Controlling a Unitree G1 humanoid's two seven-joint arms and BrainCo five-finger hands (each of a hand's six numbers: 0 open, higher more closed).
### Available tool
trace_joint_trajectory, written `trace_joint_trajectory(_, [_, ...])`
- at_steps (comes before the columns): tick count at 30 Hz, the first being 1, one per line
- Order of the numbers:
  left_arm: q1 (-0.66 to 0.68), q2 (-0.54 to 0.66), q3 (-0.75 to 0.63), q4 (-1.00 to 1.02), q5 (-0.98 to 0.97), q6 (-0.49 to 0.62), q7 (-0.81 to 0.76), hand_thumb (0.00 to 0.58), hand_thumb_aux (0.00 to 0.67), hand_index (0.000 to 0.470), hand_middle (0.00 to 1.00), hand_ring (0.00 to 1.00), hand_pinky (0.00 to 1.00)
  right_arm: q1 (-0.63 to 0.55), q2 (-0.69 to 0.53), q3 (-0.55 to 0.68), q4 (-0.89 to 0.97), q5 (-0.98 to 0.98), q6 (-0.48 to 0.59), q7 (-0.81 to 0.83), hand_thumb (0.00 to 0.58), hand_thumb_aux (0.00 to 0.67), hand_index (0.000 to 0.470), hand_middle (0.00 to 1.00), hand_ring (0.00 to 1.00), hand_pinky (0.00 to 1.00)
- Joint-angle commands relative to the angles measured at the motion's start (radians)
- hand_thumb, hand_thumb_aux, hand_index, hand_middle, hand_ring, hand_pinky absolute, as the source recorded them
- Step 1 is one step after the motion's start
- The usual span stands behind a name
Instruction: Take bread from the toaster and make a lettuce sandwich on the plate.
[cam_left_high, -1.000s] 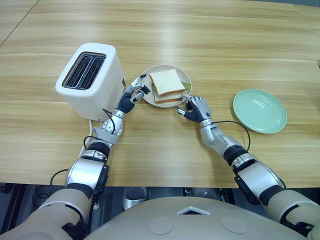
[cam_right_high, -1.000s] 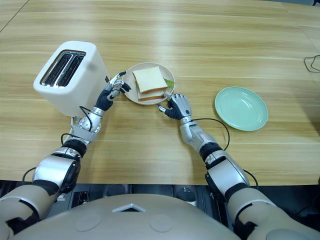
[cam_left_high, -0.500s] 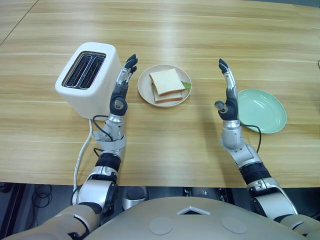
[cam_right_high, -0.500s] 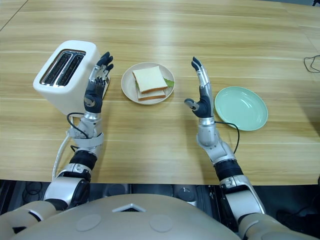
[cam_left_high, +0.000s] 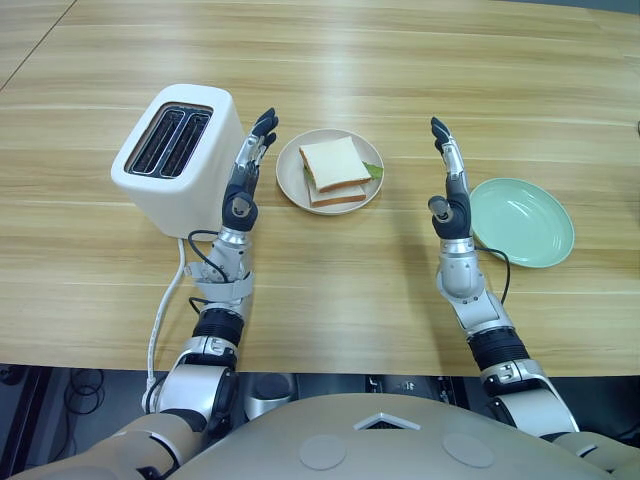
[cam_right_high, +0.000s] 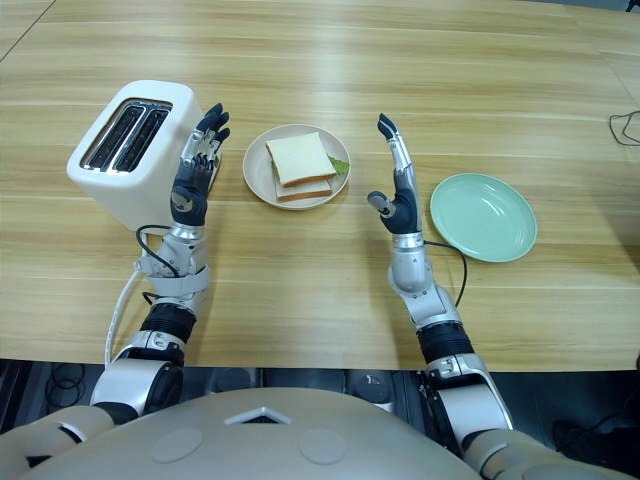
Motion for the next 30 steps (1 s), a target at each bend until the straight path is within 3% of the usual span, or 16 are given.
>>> trace_joint_trajectory(1, [0.007, -0.002, 0.005, 0.003, -0.010, 0.027, -0.015, 0.000, 0.000, 0.000, 0.00, 0.00, 0.00, -0.011, 0.005, -0.027, 0.021, 0.011, 0.015, 0.022, 0.000, 0.000, 0.000, 0.00, 0.00, 0.00])
trace_joint_trajectory(30, [-0.047, -0.011, 0.026, 0.077, 0.015, 0.025, -0.022, 0.000, 0.000, 0.000, 0.00, 0.00, 0.00, -0.056, 0.032, -0.042, 0.113, 0.008, -0.001, 0.048, 0.000, 0.000, 0.000, 0.00, 0.00, 0.00])
